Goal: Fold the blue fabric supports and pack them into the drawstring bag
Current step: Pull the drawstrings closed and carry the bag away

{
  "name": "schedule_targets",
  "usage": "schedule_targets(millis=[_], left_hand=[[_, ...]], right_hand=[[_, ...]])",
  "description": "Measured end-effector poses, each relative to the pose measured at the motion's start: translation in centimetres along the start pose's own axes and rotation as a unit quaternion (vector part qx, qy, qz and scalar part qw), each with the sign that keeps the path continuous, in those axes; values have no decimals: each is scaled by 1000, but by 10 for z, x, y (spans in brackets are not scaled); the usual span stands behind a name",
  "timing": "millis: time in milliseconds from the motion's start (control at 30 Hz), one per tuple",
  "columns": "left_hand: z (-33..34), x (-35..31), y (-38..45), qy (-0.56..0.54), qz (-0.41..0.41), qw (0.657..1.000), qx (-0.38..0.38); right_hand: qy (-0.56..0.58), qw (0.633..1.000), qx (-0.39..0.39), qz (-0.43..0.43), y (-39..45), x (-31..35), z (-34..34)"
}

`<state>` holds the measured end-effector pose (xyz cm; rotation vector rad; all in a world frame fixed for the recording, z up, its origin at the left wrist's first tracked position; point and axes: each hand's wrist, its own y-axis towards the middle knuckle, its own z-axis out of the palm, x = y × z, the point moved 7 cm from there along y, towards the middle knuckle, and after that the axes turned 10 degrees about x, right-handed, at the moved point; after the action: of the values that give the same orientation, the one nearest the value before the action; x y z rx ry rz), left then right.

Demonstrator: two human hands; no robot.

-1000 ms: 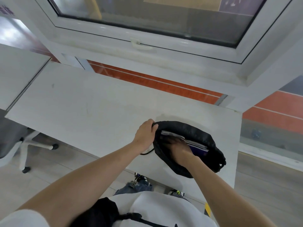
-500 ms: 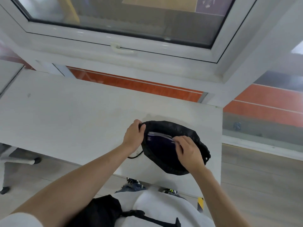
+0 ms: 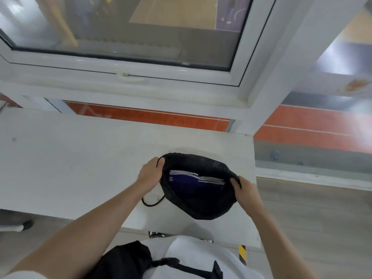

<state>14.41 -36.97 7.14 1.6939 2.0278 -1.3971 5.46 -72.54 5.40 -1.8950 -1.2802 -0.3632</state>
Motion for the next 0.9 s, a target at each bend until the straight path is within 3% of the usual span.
schedule_targets(millis=[200, 467, 733, 900], left_hand=[[-42, -26, 2, -150, 52, 986, -41], [-83, -66, -5, -242, 129, 960, -51], [-126, -30, 5, -211, 77, 967, -124], [-125, -18, 13, -169, 61, 978, -103]], right_hand=[[119, 989, -68, -56, 0, 58, -56], [161, 970, -112, -141, -7, 121, -108], [152, 979, -80, -113, -7, 97, -121], [73, 991, 48, -97, -6, 83, -99]])
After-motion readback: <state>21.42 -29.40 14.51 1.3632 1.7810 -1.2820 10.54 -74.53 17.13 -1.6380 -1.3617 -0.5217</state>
